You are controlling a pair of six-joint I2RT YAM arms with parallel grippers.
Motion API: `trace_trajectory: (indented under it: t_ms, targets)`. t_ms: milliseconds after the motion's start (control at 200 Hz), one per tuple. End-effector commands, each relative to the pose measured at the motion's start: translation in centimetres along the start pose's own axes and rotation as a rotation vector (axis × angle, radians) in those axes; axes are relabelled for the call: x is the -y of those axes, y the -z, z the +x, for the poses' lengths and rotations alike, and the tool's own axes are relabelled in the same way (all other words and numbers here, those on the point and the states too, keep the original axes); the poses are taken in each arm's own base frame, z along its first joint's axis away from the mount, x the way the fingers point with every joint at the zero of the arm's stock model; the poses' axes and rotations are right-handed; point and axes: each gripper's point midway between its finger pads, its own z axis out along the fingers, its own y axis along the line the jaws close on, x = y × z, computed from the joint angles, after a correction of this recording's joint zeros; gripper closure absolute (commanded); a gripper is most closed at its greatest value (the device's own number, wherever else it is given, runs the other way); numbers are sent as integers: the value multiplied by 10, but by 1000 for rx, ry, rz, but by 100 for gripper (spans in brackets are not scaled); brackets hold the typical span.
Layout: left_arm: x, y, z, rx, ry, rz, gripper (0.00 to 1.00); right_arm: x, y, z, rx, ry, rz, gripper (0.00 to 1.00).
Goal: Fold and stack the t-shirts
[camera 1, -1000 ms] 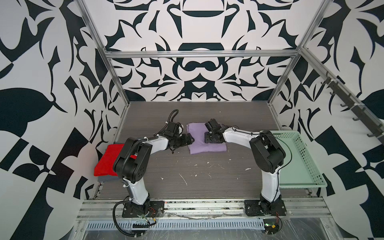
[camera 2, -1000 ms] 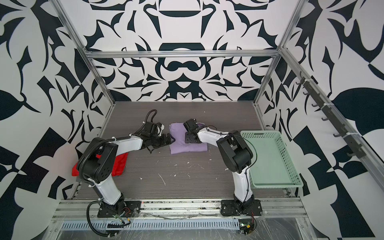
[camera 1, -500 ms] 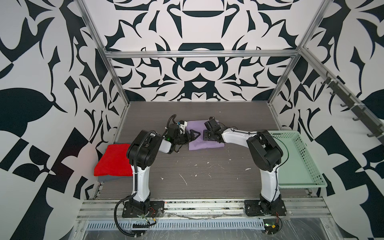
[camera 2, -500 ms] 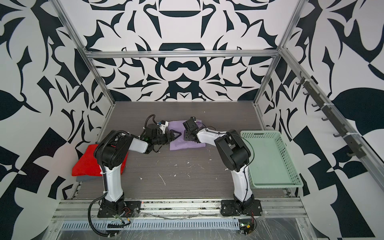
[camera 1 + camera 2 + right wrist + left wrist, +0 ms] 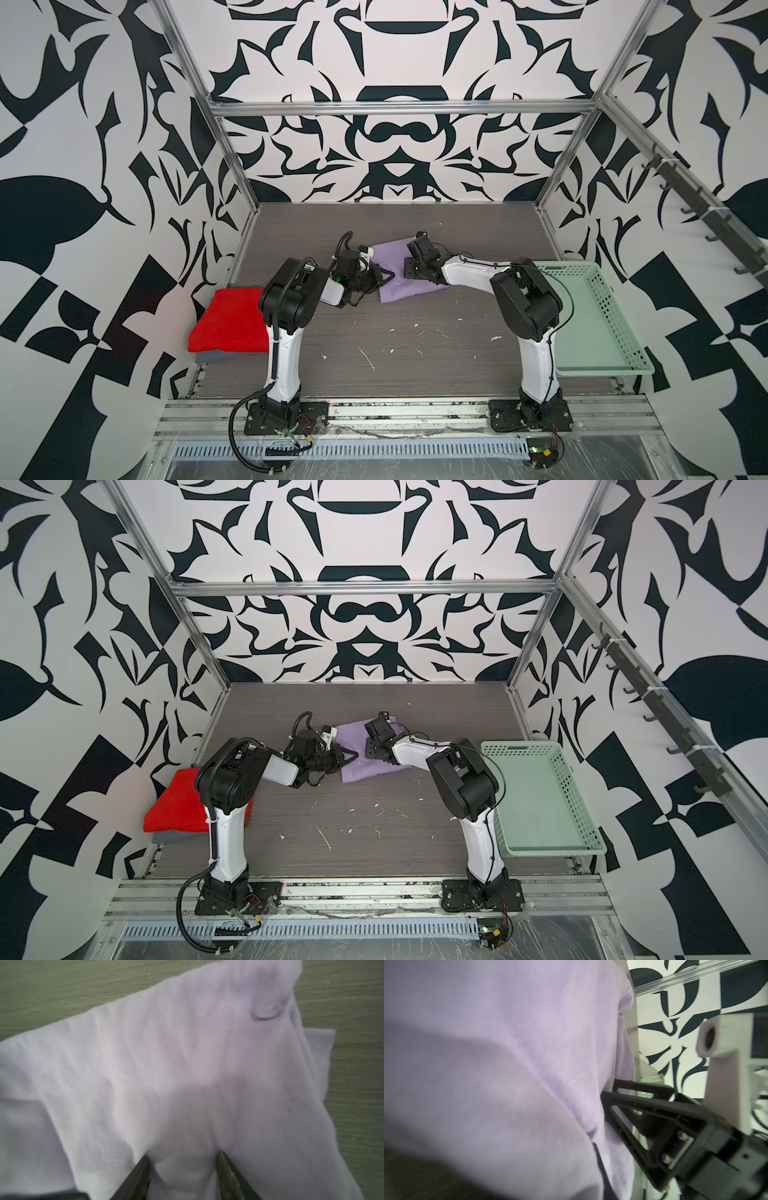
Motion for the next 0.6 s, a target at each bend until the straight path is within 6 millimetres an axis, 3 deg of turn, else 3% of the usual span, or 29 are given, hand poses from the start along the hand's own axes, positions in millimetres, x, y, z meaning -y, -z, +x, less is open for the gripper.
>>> trace_trajectory:
  t_ms: [0, 130, 275, 395, 595]
  targets:
    - [2, 7, -5, -7, 18, -53, 100, -2, 10, 27, -108, 55, -31, 43]
    - [10, 28, -25, 14, -59, -241, 100, -16, 56, -19, 15, 98, -58, 37]
    - [7, 83, -55, 47, -193, -620, 100, -13, 114, -57, 149, 103, -64, 30]
    - [8, 133, -80, 90, -226, -850, 100, 2, 144, -61, 203, 69, -85, 29]
    - [9, 211, -122, 195, -161, -969, 100, 35, 177, -47, 240, 30, -85, 29]
